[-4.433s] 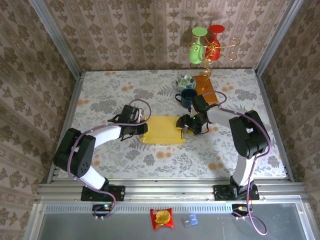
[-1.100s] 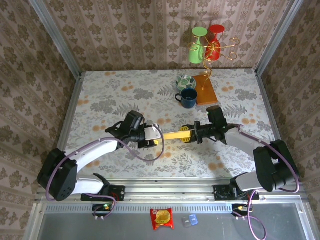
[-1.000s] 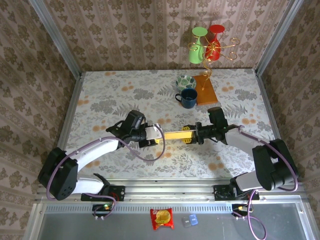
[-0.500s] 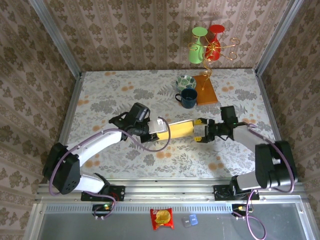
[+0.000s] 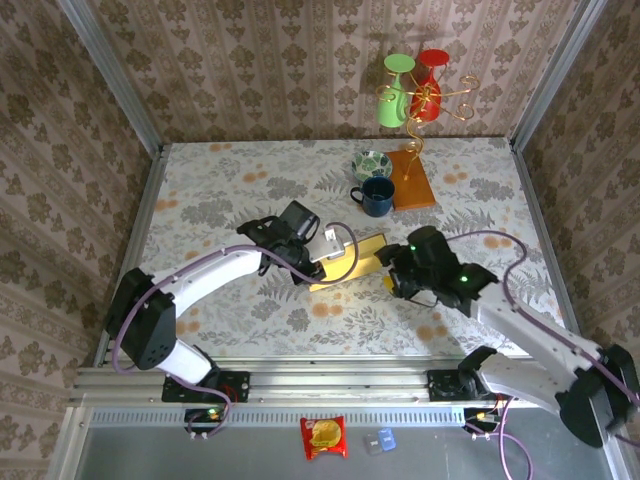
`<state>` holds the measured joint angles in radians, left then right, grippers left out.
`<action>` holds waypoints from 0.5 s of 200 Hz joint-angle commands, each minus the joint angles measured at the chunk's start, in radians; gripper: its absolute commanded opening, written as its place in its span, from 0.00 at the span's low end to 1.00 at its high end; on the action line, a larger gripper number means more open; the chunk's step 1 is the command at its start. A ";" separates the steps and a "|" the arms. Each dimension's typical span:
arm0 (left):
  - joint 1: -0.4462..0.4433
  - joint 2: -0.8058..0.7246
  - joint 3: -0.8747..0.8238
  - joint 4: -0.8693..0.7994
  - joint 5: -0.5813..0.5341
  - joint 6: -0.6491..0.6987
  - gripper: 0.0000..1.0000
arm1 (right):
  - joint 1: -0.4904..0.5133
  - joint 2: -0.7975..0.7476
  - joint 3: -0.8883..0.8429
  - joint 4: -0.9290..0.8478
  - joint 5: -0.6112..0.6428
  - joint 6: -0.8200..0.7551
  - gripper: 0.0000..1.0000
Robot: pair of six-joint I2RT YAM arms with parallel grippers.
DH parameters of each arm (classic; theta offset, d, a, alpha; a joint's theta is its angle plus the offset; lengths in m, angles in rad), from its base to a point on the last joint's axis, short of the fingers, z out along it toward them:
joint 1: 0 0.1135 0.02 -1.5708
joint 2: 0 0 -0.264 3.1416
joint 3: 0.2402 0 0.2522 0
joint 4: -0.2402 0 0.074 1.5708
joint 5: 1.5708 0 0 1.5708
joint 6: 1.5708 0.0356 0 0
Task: Fold the paper box
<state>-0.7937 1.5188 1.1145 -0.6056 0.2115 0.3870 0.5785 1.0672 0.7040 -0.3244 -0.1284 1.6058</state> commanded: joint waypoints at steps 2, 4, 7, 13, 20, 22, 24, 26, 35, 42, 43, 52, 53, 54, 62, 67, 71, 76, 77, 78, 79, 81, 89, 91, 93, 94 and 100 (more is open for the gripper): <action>-0.008 0.023 0.024 -0.048 -0.029 -0.033 0.28 | 0.039 0.116 0.082 0.124 0.099 -0.072 0.56; -0.007 0.024 0.024 -0.048 -0.029 -0.032 0.29 | 0.043 0.127 0.088 0.132 0.096 -0.075 0.56; -0.008 0.025 0.025 -0.048 -0.029 -0.031 0.29 | 0.047 0.143 0.095 0.146 0.091 -0.075 0.55; -0.008 0.026 0.023 -0.047 -0.033 -0.027 0.29 | 0.057 0.170 0.106 0.174 0.083 -0.078 0.55; -0.009 0.026 0.023 -0.045 -0.035 -0.025 0.29 | 0.067 0.197 0.125 0.187 0.079 -0.079 0.55; -0.007 0.026 0.024 -0.044 -0.035 -0.024 0.29 | 0.071 0.204 0.129 0.189 0.079 -0.080 0.55; -0.007 0.026 0.022 -0.043 -0.036 -0.024 0.29 | 0.075 0.210 0.135 0.188 0.079 -0.081 0.54; -0.007 0.026 0.021 -0.043 -0.035 -0.022 0.29 | 0.077 0.216 0.139 0.189 0.079 -0.081 0.54; -0.007 0.027 0.020 -0.039 -0.036 -0.022 0.29 | 0.090 0.232 0.151 0.203 0.081 -0.085 0.54; -0.006 0.029 0.021 -0.036 -0.039 -0.021 0.29 | 0.097 0.238 0.153 0.210 0.085 -0.085 0.53; -0.006 0.029 0.021 -0.035 -0.038 -0.021 0.29 | 0.098 0.239 0.154 0.209 0.085 -0.085 0.53; -0.003 0.030 0.020 -0.030 -0.038 -0.023 0.29 | 0.103 0.244 0.158 0.202 0.087 -0.085 0.52; -0.004 0.030 0.020 -0.030 -0.038 -0.022 0.29 | 0.103 0.243 0.157 0.202 0.087 -0.085 0.52; -0.004 0.029 0.021 -0.030 -0.037 -0.023 0.29 | 0.104 0.243 0.157 0.203 0.086 -0.084 0.52; -0.002 0.033 0.021 -0.024 -0.036 -0.024 0.29 | 0.105 0.247 0.150 0.209 0.087 -0.079 0.52; -0.002 0.034 0.022 -0.021 -0.034 -0.025 0.29 | 0.105 0.250 0.144 0.212 0.086 -0.071 0.51; -0.002 0.035 0.022 -0.020 -0.034 -0.026 0.29 | 0.105 0.250 0.139 0.217 0.085 -0.066 0.50; -0.001 0.037 0.025 -0.020 -0.034 -0.026 0.29 | 0.106 0.250 0.134 0.232 0.086 -0.064 0.50; -0.001 0.038 0.026 -0.019 -0.035 -0.027 0.29 | 0.106 0.249 0.133 0.235 0.087 -0.064 0.50; -0.001 0.038 0.026 -0.019 -0.035 -0.027 0.29 | 0.105 0.250 0.132 0.238 0.087 -0.064 0.50; -0.001 0.039 0.025 -0.020 -0.034 -0.027 0.29 | 0.105 0.250 0.132 0.240 0.086 -0.064 0.50; -0.001 0.039 0.026 -0.021 -0.034 -0.027 0.29 | 0.107 0.250 0.133 0.242 0.087 -0.065 0.50; -0.001 0.041 0.029 -0.023 -0.034 -0.027 0.29 | 0.108 0.253 0.145 0.228 0.088 -0.069 0.50; -0.001 0.042 0.029 -0.023 -0.034 -0.027 0.29 | 0.109 0.255 0.149 0.224 0.088 -0.069 0.50; 0.000 0.044 0.029 -0.023 -0.034 -0.027 0.29 | 0.109 0.256 0.151 0.219 0.087 -0.069 0.50; 0.000 0.043 0.029 -0.023 -0.033 -0.026 0.29 | 0.109 0.256 0.152 0.216 0.087 -0.069 0.50; 0.001 0.042 0.029 -0.022 -0.034 -0.027 0.29 | 0.109 0.263 0.153 0.214 0.083 -0.070 0.49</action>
<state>-0.7906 1.5345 1.1213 -0.5907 0.1791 0.3683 0.6788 1.3075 0.8272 -0.1253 -0.0704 1.5467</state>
